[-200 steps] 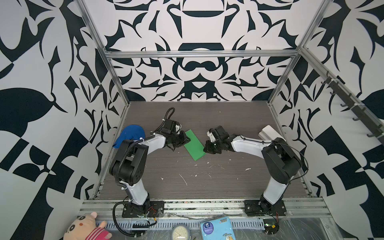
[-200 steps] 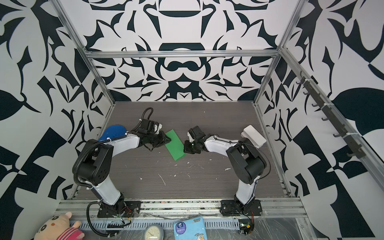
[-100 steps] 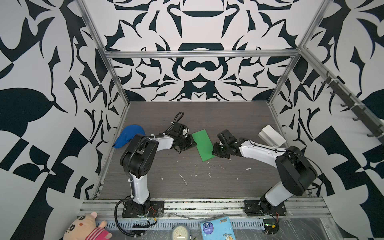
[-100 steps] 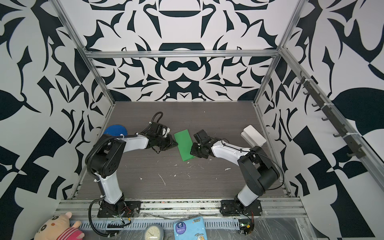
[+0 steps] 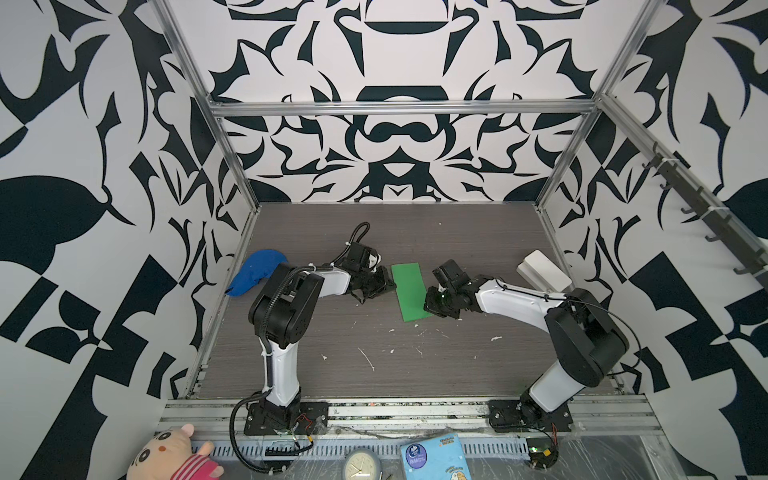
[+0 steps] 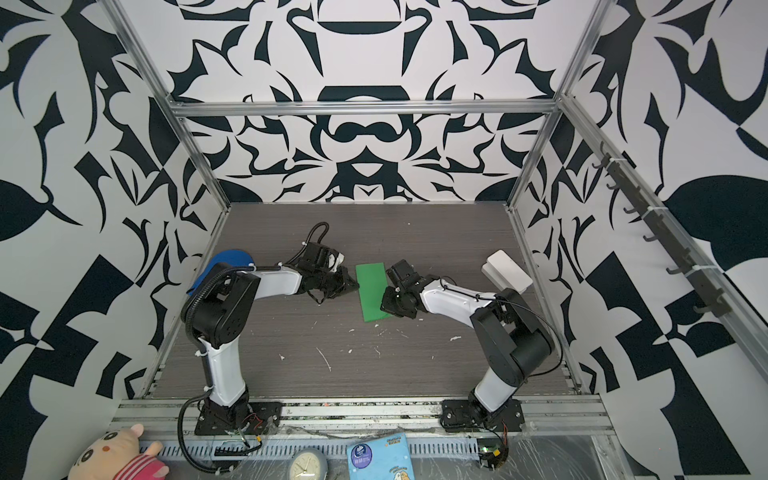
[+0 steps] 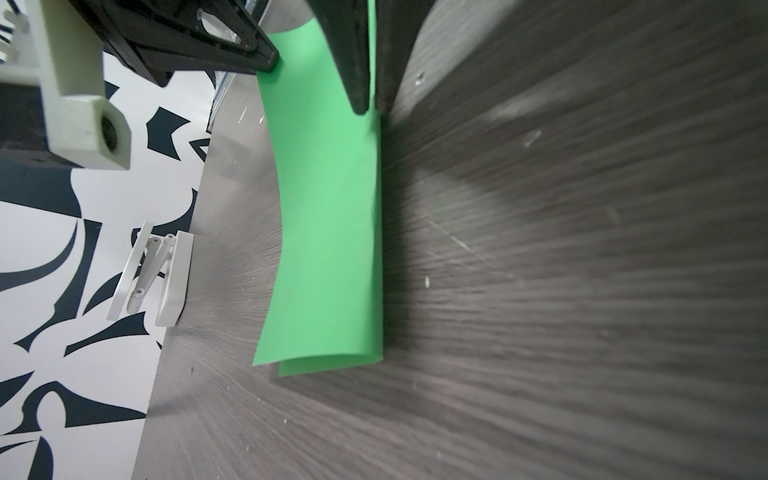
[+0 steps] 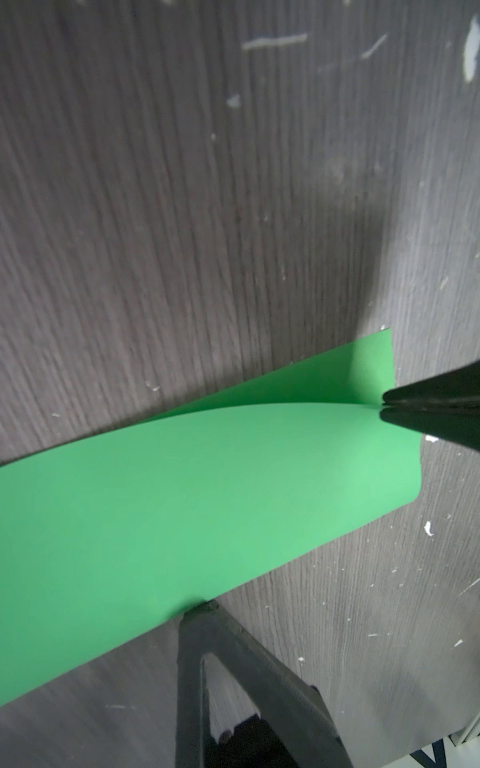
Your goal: Fold a paper plane with a square sheet of paper (pick it up from the middle)
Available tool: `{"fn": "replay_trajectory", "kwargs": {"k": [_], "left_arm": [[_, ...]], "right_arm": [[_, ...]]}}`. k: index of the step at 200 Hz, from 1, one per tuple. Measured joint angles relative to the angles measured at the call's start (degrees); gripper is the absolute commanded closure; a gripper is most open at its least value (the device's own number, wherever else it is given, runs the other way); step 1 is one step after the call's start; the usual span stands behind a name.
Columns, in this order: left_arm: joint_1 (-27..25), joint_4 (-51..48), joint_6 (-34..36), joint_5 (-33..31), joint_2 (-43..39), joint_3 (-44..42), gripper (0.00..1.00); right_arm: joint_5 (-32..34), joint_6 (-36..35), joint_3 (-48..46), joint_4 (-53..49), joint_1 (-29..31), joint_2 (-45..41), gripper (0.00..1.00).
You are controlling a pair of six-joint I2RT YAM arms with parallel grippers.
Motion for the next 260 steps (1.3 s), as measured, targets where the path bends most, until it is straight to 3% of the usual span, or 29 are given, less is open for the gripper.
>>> {"fn": "replay_trajectory", "kwargs": {"k": [20,47,112,167,260], "left_arm": [[0.0,-0.6,0.5,-2.1,-0.9,-0.3,0.78],[-0.1,-1.6,0.6,-4.8,-3.3,-0.4,0.77],[-0.8,-1.5,1.0,-3.1,-3.6,0.2,0.89],[-1.0,-1.8,0.9,-0.5,1.9,1.5,0.91],[-1.0,-5.9,2.4,-0.6,2.9,4.4,0.91]], "right_arm": [[0.1,0.0,0.3,-0.1,0.0,0.0,1.0],[0.1,0.0,0.4,-0.1,0.0,0.0,1.0],[0.1,0.0,0.4,-0.2,0.0,0.0,1.0],[-0.9,-0.2,1.1,-0.2,0.0,0.1,1.0],[-7.3,-1.8,5.1,4.3,0.0,3.3,1.0]]}}
